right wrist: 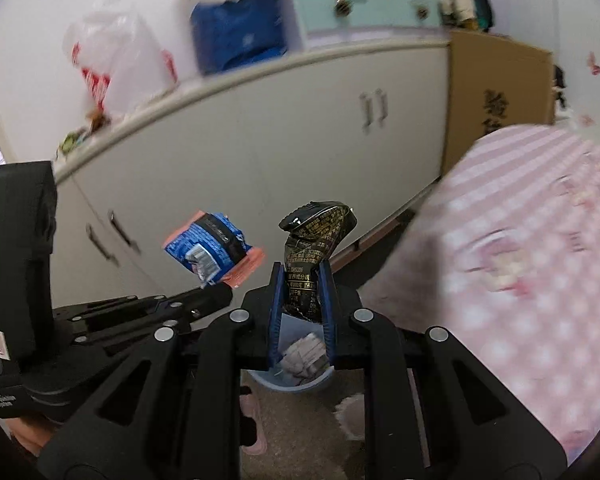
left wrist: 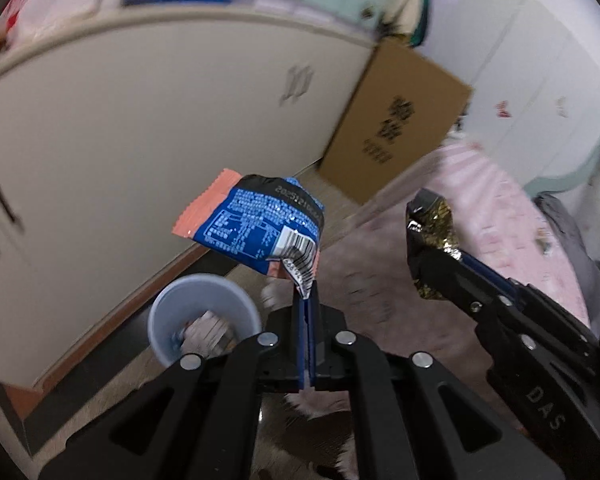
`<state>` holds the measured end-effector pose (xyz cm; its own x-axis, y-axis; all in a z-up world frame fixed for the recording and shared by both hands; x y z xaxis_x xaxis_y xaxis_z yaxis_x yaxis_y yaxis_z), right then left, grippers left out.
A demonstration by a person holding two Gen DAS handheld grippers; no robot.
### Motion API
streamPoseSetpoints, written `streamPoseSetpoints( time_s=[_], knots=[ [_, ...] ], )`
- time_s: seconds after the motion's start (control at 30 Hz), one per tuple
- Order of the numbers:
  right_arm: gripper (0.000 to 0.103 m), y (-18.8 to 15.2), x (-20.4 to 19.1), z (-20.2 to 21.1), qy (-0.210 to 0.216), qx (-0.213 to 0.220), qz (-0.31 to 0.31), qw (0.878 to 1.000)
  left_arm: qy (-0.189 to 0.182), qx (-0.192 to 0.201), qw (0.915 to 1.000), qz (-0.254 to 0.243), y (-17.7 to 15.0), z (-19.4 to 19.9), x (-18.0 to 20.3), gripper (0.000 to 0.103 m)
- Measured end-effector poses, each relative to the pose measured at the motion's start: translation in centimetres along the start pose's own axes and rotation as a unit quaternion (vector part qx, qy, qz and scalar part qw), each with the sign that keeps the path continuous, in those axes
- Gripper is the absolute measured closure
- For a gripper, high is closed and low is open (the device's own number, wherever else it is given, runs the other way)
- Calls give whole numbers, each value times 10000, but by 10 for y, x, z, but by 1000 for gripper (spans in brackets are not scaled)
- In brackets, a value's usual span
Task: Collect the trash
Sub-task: 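Carry the blue bag and dark wrapper with both tools to the wastebasket, then open both tools over the wastebasket to drop the bag and wrapper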
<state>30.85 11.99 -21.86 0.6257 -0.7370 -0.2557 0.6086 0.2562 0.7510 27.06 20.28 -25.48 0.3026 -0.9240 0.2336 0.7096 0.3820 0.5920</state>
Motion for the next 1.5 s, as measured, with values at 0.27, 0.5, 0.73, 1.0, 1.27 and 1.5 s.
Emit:
streamPoseSetpoints(
  time_s=[0.27,0.5,0.73,1.0,1.27,1.5],
  knots=[
    [85,-28,-9,-75,2,-537,125,9985,315,-737,9961,359,-26,-67,-56,101],
    [85,-39,-1,-111,-7,-718,-67,9974,414,-1138,9914,490,-32,-105,-83,94],
    [85,-49,7,-124,-21,-906,-238,9956,434,-1350,9883,567,-41,-127,-91,62],
    [85,-56,11,-124,9,-968,-346,9947,433,-1265,9891,613,-38,-120,-89,55],
    [85,-53,5,-116,82,-900,-361,9953,546,-1047,9911,617,-30,-104,-91,54],
    [85,-40,-3,-117,180,-759,-353,9963,813,-717,9910,787,-18,-83,-102,52]
  ],
)
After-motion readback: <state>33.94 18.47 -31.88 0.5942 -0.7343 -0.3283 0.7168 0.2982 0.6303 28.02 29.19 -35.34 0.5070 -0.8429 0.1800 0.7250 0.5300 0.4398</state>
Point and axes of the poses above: each gripper's, at about its wrist camera, not at the fingertips, and z roughly against the way its jaws point, x to its right, y to its top, the point moved 7 cm from there along -z, roughly the way its jaws point, and after that the axes turned 5 degrees about y, right-handed, at the moved point
